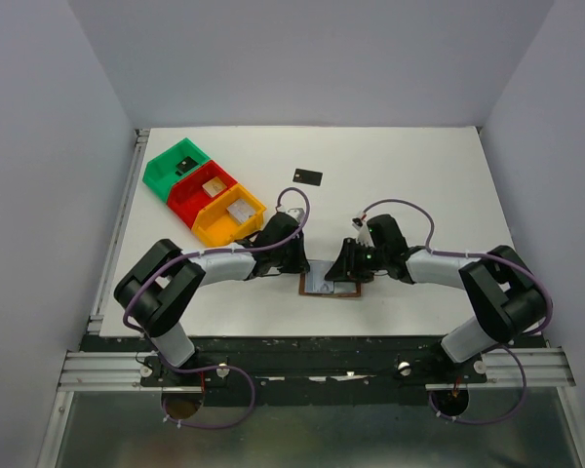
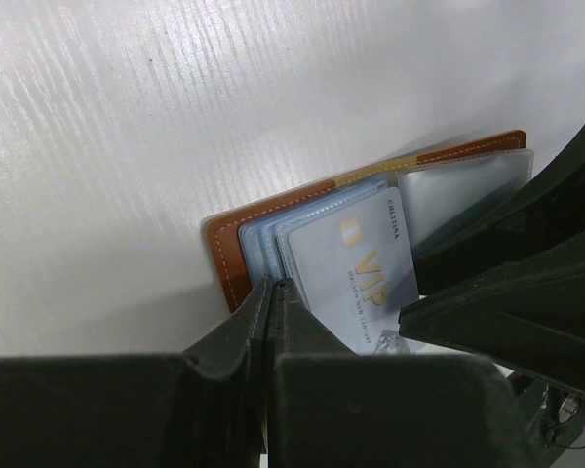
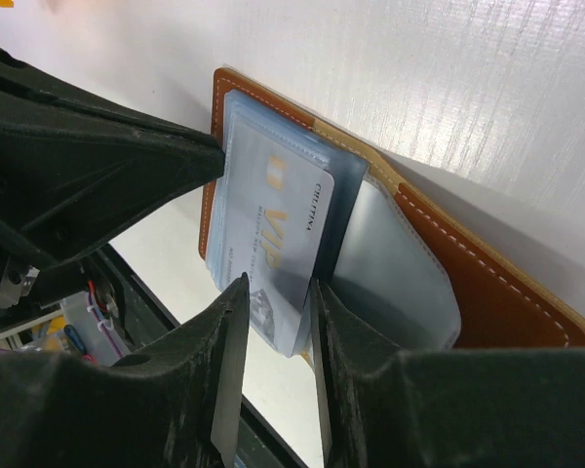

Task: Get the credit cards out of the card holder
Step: Remove the credit card from the card holder.

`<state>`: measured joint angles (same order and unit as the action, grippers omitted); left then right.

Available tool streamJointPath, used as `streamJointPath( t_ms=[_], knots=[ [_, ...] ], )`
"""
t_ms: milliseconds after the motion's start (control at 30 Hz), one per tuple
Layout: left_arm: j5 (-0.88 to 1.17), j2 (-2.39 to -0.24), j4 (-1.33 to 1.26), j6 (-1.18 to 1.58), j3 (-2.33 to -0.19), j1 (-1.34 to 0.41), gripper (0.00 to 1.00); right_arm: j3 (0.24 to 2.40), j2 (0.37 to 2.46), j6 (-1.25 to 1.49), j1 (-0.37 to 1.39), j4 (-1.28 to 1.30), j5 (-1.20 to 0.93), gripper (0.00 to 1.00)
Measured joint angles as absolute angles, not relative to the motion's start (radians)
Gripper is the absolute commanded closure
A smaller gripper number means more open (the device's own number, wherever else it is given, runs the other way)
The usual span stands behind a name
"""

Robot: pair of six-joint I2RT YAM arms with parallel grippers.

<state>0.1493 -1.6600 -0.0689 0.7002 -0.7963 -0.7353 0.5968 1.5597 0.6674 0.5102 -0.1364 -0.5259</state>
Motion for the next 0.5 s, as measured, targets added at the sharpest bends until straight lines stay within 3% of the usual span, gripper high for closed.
streamJointPath(
  t_ms=[500],
  knots=[
    [0.147,-1.661,-0.070,0.701,-0.796,-0.735,0.93,0.549,1.535,0.718,0.476,-0.218,-0.559,0.64]
  ],
)
